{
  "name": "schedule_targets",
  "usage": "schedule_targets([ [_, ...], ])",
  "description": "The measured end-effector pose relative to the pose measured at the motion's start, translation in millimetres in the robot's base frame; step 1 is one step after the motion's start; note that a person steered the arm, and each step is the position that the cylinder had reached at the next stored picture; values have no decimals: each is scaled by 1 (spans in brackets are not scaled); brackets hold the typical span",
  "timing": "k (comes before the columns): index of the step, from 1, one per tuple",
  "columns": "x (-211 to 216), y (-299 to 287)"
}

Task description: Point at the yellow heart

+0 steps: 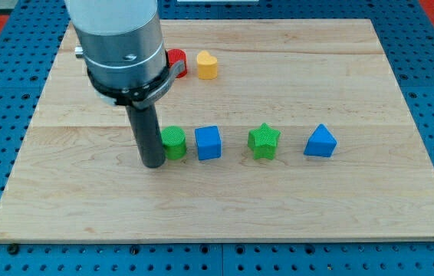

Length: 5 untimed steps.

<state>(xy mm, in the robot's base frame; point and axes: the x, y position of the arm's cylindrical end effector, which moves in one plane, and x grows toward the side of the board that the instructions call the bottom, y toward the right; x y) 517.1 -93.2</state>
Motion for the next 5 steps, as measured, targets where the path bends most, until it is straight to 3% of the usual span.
schedule_targets([
  [2,10,71],
  [5,19,-46],
])
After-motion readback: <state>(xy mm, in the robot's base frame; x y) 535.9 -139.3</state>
